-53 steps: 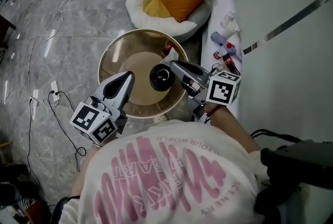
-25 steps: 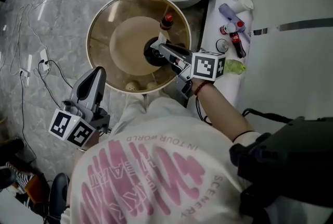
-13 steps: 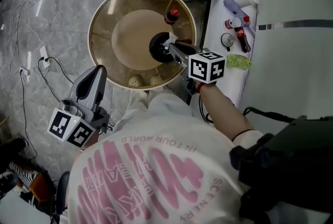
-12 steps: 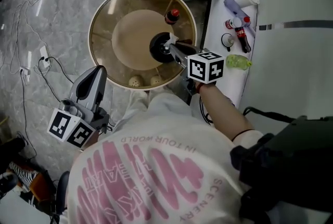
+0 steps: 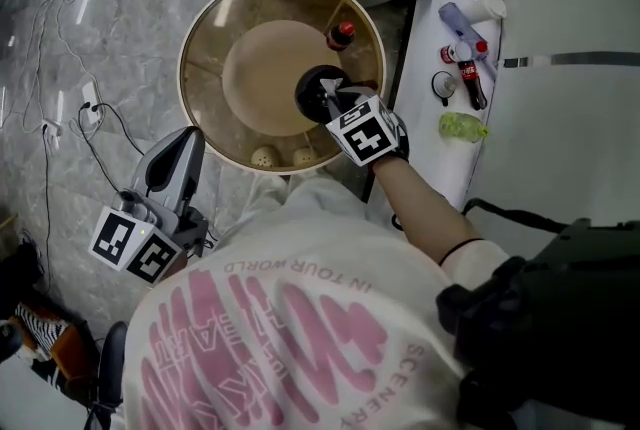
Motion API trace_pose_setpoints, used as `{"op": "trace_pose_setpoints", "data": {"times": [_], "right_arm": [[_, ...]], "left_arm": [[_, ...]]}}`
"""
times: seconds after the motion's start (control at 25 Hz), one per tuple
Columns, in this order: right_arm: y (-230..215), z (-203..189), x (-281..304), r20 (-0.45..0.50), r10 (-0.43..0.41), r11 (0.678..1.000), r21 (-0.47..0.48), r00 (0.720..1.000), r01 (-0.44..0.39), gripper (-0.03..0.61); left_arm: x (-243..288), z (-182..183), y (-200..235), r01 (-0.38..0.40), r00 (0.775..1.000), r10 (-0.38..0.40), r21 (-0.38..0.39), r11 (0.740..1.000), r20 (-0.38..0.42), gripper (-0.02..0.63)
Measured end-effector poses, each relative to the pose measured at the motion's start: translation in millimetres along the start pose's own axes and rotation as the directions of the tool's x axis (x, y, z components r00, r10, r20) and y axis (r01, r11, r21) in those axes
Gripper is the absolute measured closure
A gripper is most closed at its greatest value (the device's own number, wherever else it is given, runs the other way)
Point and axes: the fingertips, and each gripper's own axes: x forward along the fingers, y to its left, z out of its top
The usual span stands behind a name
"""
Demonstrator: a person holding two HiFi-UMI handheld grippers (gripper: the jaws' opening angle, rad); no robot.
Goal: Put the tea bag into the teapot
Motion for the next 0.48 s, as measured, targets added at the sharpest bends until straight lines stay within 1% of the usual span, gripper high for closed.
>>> {"op": "trace_pose_setpoints", "data": {"times": [0.16, 0.24, 0.32, 0.4, 0.48], "right_arm": [[9.4, -10.0, 11.5, -0.090, 0.019, 0.993, -0.114, 0.996, -0.029, 0.540], [9.1, -11.7, 16.3, -0.131, 0.003, 0.979, -0.200, 0.991, -0.030, 0.545], [8.1, -12.5, 20.8, -0.174, -0.014, 0.959, -0.282, 0.985, -0.036, 0.545], [6.1, -11.8, 25.5, -0.215, -0.023, 0.947, -0.317, 0.976, -0.047, 0.543], [4.1, -11.1, 29.5, -0.257, -0.019, 0.945, -0.319, 0.966, -0.067, 0.543]], "left_arm": [[-5.3, -2.1, -0.3, -0.010, 1.000, 0.010, -0.002, 1.000, 0.001, 0.598], [-5.9, -2.8, -0.8, -0.015, 1.000, 0.015, -0.005, 1.000, 0.005, 0.598], [-6.9, -3.8, -1.4, -0.019, 1.000, 0.019, -0.008, 1.000, 0.008, 0.598], [-9.4, -4.5, -1.1, -0.029, 1.000, 0.029, -0.009, 1.000, 0.012, 0.598], [-13.0, -4.7, -0.2, -0.043, 0.999, 0.043, -0.013, 0.999, 0.019, 0.598]]}}
